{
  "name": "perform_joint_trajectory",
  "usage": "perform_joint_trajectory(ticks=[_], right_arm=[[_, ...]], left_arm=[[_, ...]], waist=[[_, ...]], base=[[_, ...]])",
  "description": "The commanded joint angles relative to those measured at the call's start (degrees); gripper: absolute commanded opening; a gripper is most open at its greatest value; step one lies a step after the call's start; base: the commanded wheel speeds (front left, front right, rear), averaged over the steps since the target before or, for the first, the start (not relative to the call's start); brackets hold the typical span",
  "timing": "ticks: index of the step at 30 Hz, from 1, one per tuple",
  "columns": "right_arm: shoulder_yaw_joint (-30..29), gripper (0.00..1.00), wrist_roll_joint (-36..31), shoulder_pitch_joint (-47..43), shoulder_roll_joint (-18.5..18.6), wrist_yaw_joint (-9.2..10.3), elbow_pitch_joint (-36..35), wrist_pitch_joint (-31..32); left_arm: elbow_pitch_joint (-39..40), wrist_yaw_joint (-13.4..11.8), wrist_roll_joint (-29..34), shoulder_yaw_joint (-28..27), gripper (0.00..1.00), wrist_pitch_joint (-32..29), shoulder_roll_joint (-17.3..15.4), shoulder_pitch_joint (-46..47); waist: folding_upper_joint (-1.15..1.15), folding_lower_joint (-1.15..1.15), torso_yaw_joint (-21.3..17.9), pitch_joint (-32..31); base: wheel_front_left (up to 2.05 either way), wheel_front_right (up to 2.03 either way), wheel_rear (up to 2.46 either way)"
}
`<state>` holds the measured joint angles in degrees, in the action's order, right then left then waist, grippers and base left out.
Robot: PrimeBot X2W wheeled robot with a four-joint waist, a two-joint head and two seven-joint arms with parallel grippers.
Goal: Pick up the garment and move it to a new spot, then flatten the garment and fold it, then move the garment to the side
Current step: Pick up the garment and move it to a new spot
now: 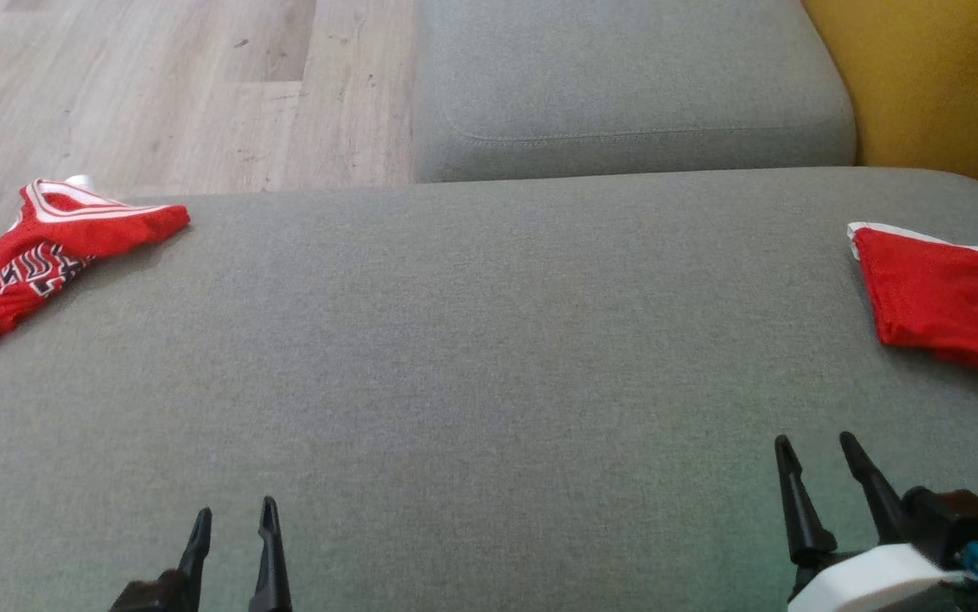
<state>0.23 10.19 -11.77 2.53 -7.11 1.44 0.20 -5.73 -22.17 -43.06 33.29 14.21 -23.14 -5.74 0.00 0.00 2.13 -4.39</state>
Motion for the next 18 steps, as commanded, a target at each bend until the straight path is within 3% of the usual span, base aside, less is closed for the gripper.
perform_joint_trajectory(ticks=[1,18], right_arm=[[1.9,1.0,0.4,1.7,0.4,-0.37,-2.5,0.2],[2.1,1.0,0.0,1.6,0.3,-0.37,-3.0,1.0]], left_arm=[[1.3,0.2,-0.4,-2.5,1.0,0.7,-0.7,1.9],[0.7,0.7,-0.3,-1.8,1.0,0.3,-0.6,3.2]], waist=[[0.0,0.0,-0.3,0.1],[0.0,0.0,0.1,0.8]], base=[[0.0,0.0,0.0],[0.0,0.0,0.0]])
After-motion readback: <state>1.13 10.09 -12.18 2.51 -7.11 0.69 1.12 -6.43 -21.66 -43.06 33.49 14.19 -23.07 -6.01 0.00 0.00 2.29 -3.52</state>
